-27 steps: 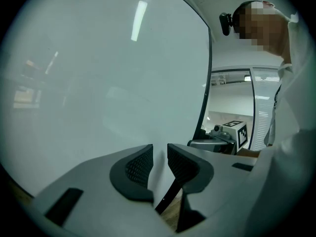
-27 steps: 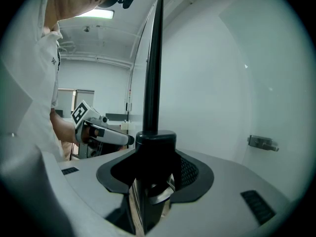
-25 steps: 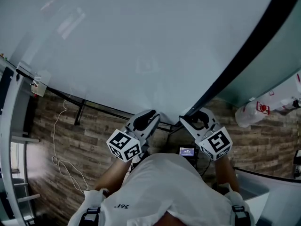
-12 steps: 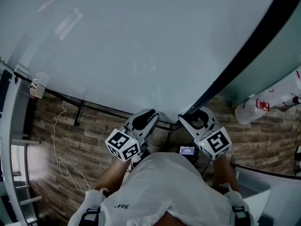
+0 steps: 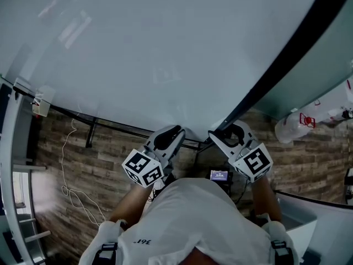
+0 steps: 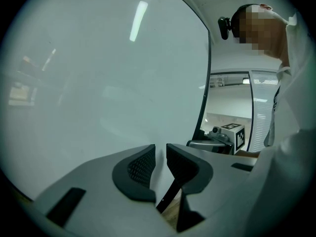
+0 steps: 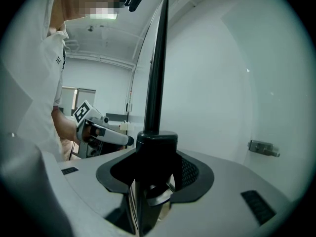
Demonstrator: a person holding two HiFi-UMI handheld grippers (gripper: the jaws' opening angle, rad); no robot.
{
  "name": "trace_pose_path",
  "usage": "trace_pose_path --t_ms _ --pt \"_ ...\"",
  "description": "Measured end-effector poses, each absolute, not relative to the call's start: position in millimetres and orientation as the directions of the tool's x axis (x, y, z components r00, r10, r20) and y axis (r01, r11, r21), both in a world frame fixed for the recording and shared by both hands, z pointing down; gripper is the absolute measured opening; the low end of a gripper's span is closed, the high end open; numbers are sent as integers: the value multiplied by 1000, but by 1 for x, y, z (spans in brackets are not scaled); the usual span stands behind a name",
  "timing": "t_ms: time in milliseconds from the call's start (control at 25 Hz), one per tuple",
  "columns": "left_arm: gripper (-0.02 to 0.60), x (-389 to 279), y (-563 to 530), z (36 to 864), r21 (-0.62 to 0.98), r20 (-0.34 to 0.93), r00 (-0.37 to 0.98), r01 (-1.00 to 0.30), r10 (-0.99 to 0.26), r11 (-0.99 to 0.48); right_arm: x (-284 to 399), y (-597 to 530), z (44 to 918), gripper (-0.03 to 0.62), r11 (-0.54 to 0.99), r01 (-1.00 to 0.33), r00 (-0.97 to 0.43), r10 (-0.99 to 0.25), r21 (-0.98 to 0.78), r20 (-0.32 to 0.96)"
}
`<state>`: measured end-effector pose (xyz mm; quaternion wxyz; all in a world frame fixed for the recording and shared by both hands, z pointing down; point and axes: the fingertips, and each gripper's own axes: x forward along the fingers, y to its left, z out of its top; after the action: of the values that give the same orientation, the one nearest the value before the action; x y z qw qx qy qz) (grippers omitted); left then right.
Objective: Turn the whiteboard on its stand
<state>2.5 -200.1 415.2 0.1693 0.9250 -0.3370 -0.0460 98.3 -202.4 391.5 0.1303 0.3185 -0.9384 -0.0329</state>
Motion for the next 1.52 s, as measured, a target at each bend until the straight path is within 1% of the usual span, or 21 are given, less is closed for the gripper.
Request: trace_pose_path --t_ms 320,400,640,1520 --pt "77 3 -220 416 349 16 763 -609 -646 -712 99 -224 393 200 805 -579 -768 -591 127 248" --pt "66 3 -229 416 351 12 760 -612 -650 -709 100 -233 392 199 812 -569 -774 -582 127 251" --pt "61 4 -227 414 351 1 772 -596 -636 -722 94 -232 389 196 832 -530 -789 -555 164 262" --pt "61 10 -310 421 321 12 748 -631 -664 -706 93 -324 392 202 846 -486 -783 -533 219 321"
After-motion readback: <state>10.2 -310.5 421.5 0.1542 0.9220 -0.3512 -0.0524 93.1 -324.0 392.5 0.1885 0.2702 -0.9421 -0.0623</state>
